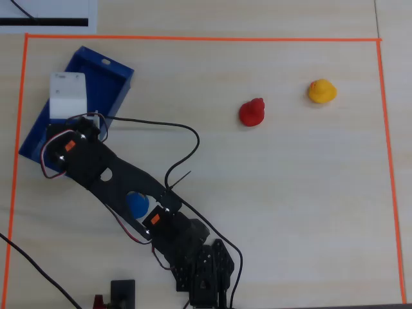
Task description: Grasp green duck and put it into box.
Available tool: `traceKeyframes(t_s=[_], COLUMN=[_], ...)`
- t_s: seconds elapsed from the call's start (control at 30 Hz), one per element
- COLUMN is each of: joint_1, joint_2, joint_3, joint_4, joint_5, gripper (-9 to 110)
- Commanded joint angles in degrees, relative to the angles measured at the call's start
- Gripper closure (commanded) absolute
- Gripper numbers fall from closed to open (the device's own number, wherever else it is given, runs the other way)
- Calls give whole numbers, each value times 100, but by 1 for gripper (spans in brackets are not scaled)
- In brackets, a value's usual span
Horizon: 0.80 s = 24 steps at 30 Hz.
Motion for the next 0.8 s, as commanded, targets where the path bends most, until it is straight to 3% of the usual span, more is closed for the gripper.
traceKeyframes(t_s=[0.0, 0.23, 0.43, 0.57, 0.77], joint_1=[-281, -264, 62, 642, 1916], joint_2=[-220, -800, -650, 246, 2979], joint_3=[-202, -642, -1230, -1345, -9], joint_4=[-422, -545, 44, 316, -519], joint_5=[141, 158, 202, 53, -510], gripper=[97, 71, 68, 72, 97])
